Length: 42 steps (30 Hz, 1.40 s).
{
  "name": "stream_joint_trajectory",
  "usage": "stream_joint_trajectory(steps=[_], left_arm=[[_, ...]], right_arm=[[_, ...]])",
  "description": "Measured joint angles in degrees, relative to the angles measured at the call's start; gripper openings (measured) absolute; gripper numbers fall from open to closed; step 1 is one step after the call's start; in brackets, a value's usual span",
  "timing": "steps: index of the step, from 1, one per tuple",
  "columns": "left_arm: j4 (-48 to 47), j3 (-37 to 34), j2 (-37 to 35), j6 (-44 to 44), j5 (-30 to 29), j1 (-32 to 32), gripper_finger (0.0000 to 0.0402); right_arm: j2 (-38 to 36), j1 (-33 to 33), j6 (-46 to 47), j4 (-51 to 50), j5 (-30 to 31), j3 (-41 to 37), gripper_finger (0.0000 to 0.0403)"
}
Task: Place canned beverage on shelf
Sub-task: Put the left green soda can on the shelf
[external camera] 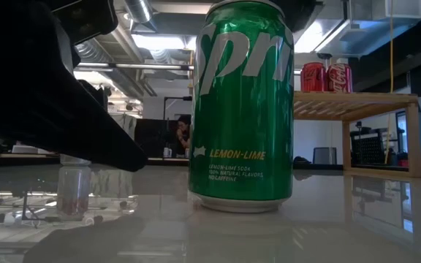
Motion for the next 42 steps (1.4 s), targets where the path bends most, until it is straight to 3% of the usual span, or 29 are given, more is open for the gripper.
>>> stream_joint_trajectory(steps=[3, 9, 15, 21, 37, 42], left_arm=[[0.00, 0.00, 0.00, 0.00, 0.07, 0.00, 0.0347], [-0.07, 0.00, 0.00, 0.02, 0.17, 0.00, 0.0347], [-0.07, 0.00, 0.00, 0.02, 0.17, 0.00, 0.0347], [-0.02, 0.00, 0.00, 0.02, 0.17, 0.00, 0.0347], [0.50, 0.00, 0.01, 0.02, 0.17, 0.14, 0.0347], [0.52, 0.00, 0.00, 0.04, 0.17, 0.15, 0.0347]], right_arm=[[0.45, -0.63, 0.31, 0.62, -2.67, 0.00, 0.0392], [0.50, -0.63, -0.73, 0.45, -2.71, 0.00, 0.0355], [0.50, -0.89, 0.57, -0.49, -4.39, 0.00, 0.0344], [1.91, 0.36, -0.67, -2.67, -0.94, 0.00, 0.0344], [8.69, 0.55, 0.14, -1.27, -1.18, -0.02, 0.0344], [8.47, 0.57, -0.95, -1.15, -1.57, -0.02, 0.0305]])
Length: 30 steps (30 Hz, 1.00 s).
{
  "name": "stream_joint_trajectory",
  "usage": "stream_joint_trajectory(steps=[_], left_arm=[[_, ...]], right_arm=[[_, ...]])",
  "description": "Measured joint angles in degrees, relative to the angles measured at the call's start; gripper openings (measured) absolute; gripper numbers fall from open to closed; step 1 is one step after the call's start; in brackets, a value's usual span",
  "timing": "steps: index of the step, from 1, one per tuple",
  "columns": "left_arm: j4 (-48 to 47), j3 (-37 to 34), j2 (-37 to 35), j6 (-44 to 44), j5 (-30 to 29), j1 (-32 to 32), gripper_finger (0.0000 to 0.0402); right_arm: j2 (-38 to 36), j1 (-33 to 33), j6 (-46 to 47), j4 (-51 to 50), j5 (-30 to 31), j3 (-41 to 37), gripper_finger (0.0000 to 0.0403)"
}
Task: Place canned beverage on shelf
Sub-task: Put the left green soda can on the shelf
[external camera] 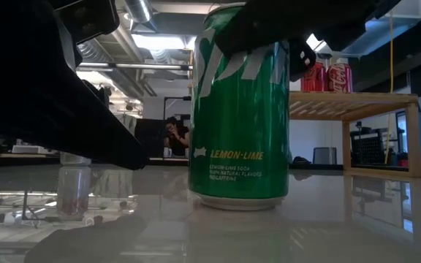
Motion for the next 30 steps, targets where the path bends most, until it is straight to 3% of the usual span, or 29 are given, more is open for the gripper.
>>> stream_joint_trajectory(steps=[9, 17, 23, 30], left_arm=[[1.09, 0.00, 0.02, 1.91, 0.11, -0.87, 0.0347], [1.23, -0.02, -4.13, 7.61, 4.48, -2.70, 0.0347], [0.98, -0.02, -6.64, 13.37, 4.85, -2.30, 0.0347], [0.67, -0.02, -7.21, 19.37, 13.61, 1.12, 0.0347]], right_arm=[[-4.93, 0.04, -1.59, -4.21, -1.02, -0.07, 0.0290], [-20.29, -1.80, -4.59, -16.63, 0.63, -0.07, 0.0290], [-33.89, -10.27, -8.22, -28.26, 2.01, -0.07, 0.0290], [-43.34, -25.32, -16.89, -33.58, 0.77, -0.04, 0.0290]])
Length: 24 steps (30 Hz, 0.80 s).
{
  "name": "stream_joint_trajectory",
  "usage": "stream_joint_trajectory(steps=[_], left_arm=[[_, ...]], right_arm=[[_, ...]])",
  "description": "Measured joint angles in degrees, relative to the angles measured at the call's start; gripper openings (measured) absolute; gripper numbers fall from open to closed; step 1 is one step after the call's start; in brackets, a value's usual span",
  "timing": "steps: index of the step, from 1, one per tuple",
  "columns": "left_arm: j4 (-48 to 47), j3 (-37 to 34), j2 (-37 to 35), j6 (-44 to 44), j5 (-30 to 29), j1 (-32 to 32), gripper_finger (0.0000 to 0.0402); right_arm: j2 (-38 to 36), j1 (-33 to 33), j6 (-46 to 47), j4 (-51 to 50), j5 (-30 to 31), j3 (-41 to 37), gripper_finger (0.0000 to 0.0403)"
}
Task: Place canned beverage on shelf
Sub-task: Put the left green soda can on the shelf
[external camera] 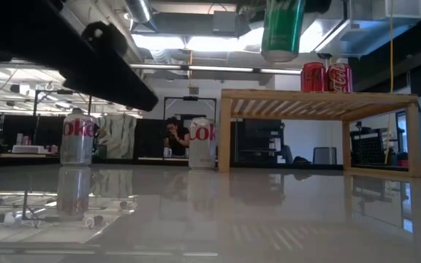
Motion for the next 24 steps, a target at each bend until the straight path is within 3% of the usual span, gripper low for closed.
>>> stream_joint_trajectory(steps=[8, 13, 24], left_arm=[[-0.27, 0.00, -0.02, 4.78, 5.00, 4.92, 0.0347], [-0.43, 0.00, -0.02, 6.56, 11.88, 8.20, 0.0347], [-0.48, 0.00, -0.02, 9.12, 13.45, 12.97, 0.0347]], right_arm=[[-1.54, -18.34, -11.09, 0.21, -9.38, 0.02, 0.0290], [-1.05, -28.59, -14.77, 0.50, -16.27, 0.02, 0.0290], [0.77, -44.84, -18.73, 0.69, -27.52, 0.04, 0.0290]])
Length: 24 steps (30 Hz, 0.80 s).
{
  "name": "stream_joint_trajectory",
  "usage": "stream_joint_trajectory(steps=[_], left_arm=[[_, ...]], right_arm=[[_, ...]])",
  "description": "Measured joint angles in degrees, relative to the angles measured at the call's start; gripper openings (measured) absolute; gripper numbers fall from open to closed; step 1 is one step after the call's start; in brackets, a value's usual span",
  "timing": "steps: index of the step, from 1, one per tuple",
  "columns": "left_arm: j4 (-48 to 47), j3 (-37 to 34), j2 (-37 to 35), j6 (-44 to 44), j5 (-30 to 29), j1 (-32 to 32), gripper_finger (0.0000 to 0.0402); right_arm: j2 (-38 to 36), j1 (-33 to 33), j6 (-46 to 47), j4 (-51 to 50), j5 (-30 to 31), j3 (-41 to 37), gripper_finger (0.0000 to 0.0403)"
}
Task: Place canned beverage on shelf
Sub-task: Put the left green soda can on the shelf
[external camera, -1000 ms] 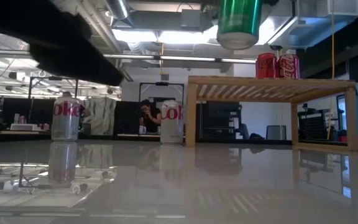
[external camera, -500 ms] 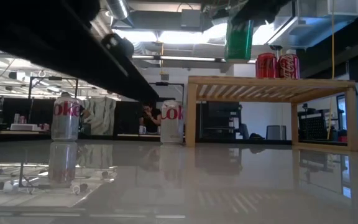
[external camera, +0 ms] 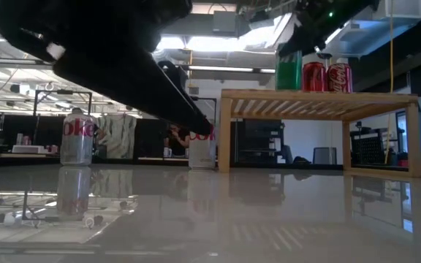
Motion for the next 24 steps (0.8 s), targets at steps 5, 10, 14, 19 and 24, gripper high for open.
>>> stream_joint_trajectory(steps=[5, 10, 14, 19, 24], left_arm=[[0.00, 0.00, 0.00, 0.16, 0.24, 0.78, 0.0347], [0.02, 0.00, 0.00, 1.53, 0.17, 1.29, 0.0347], [0.02, 0.00, 0.00, 1.54, 0.18, 1.70, 0.0347], [0.04, 0.00, 0.00, 1.54, 0.15, 1.80, 0.0347], [0.04, 0.00, 0.00, 1.51, 0.17, 1.78, 0.0347]], right_arm=[[2.67, -3.71, -0.56, 0.39, -4.39, 0.00, 0.0290], [4.55, -5.32, -1.47, 1.84, -5.99, 0.24, 0.0290], [5.12, -5.28, -2.04, 2.47, -6.45, 0.26, 0.0290], [4.97, -5.26, -2.03, 2.21, -6.62, 0.26, 0.0290], [4.06, -5.22, -1.27, 1.35, -7.08, -0.02, 0.0290]])
